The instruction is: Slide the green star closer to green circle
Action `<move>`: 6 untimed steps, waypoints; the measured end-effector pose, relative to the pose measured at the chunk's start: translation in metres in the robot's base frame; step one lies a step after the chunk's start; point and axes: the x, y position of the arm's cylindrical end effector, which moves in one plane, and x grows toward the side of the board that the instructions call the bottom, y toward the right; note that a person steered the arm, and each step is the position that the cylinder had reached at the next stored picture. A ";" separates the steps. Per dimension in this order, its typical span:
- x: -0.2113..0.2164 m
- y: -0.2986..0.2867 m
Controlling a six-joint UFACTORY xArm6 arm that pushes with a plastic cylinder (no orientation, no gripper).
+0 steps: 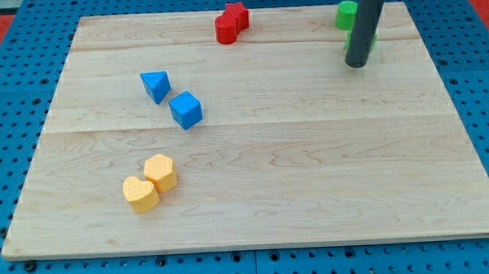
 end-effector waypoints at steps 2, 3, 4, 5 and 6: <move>-0.024 0.025; -0.050 0.017; -0.039 0.017; -0.024 0.004; -0.021 -0.006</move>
